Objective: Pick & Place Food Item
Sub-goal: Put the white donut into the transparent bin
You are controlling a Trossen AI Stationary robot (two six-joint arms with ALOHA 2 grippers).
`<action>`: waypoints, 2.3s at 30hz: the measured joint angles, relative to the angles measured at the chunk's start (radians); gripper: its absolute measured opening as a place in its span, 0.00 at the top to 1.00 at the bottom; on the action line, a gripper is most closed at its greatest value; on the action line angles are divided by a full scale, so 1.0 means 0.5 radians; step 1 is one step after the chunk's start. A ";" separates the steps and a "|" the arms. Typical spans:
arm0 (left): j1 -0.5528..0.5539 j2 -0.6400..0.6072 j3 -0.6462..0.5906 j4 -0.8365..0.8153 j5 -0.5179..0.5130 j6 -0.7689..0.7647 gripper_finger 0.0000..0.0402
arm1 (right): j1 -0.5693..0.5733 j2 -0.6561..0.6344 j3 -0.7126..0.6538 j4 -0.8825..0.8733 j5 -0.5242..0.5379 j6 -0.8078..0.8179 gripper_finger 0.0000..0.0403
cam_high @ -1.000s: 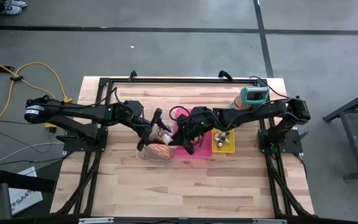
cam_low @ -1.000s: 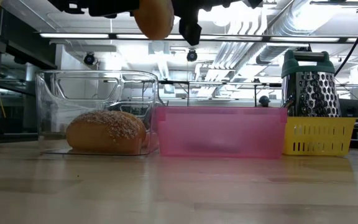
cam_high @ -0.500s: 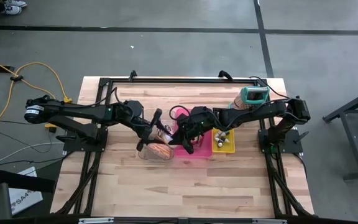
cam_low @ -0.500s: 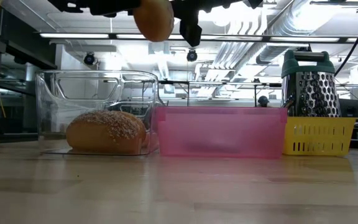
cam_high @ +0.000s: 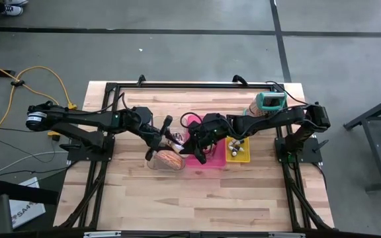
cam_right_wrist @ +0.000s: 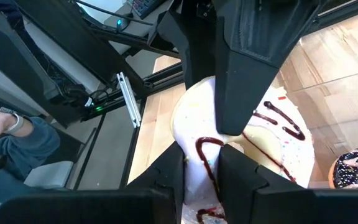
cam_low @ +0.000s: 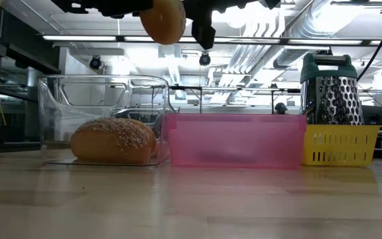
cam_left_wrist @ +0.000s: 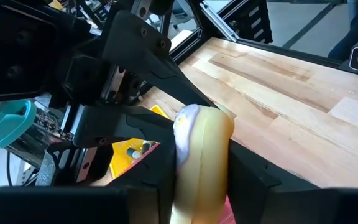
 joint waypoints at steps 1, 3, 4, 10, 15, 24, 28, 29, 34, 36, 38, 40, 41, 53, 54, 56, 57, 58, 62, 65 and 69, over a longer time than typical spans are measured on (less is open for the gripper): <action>0.000 0.000 0.000 0.000 0.000 0.000 0.74 | 0.000 0.000 0.000 0.000 0.000 0.000 0.83; 0.000 0.000 0.000 0.000 0.000 0.000 0.76 | 0.000 0.000 0.000 0.000 -0.001 0.000 0.83; 0.000 0.000 0.000 -0.001 -0.001 0.001 0.77 | 0.000 0.000 0.000 0.000 -0.001 0.000 0.83; 0.000 0.000 0.000 0.000 -0.001 0.001 0.78 | 0.001 0.000 0.000 0.000 -0.001 0.000 0.83; 0.000 0.000 0.000 0.000 -0.001 0.001 0.78 | 0.001 0.000 0.000 0.000 -0.010 0.000 0.83; 0.000 0.000 0.000 0.000 -0.002 0.001 0.78 | 0.000 0.000 0.000 0.001 -0.021 -0.006 0.77; 0.000 0.000 0.000 -0.001 -0.002 0.001 0.78 | 0.001 0.000 0.000 0.001 -0.021 -0.007 0.71; 0.000 0.000 0.000 -0.001 -0.002 0.001 0.78 | 0.000 0.000 0.000 0.001 -0.021 -0.007 0.70; 0.000 0.000 0.000 -0.001 -0.002 0.001 0.78 | 0.000 0.000 0.000 0.001 -0.022 -0.007 0.64; 0.000 0.000 0.000 -0.001 -0.002 0.001 0.78 | 0.000 0.000 0.000 0.001 -0.022 -0.008 0.62; 0.000 0.000 0.000 -0.002 -0.002 0.001 0.78 | 0.000 0.000 0.000 0.001 -0.022 -0.011 0.61; 0.000 0.000 0.000 -0.002 -0.002 0.001 0.78 | 0.000 0.000 0.000 0.001 -0.033 -0.020 0.60; 0.000 0.000 0.000 -0.002 -0.002 0.001 0.78 | -0.001 0.000 0.000 0.002 -0.054 -0.021 0.60; 0.000 -0.002 0.002 -0.034 -0.002 -0.054 0.78 | -0.120 -0.010 0.000 -0.005 -0.338 -0.022 0.60; 0.000 -0.002 0.002 -0.035 -0.001 -0.062 0.78 | -0.131 -0.010 0.000 -0.003 -0.374 -0.022 0.60; 0.000 -0.002 0.002 -0.036 -0.001 -0.062 0.78 | -0.154 -0.011 0.000 -0.003 -0.446 -0.022 0.60; 0.000 -0.002 0.002 -0.037 -0.001 -0.062 0.78 | -0.164 -0.011 0.000 -0.003 -0.479 -0.022 0.60; 0.000 -0.002 0.002 -0.037 -0.001 -0.063 0.78 | -0.173 -0.011 0.000 -0.003 -0.515 -0.022 0.60; -0.001 -0.002 0.002 -0.037 -0.001 -0.064 0.78 | -0.218 -0.012 0.000 -0.016 -0.647 -0.022 0.60; -0.017 -0.002 0.002 -0.037 -0.002 -0.068 0.78 | -0.256 -0.014 0.000 -0.054 -0.721 -0.022 0.60; -0.053 -0.002 0.002 -0.036 -0.001 -0.068 0.78 | -0.312 -0.014 0.000 -0.122 -0.755 -0.023 0.60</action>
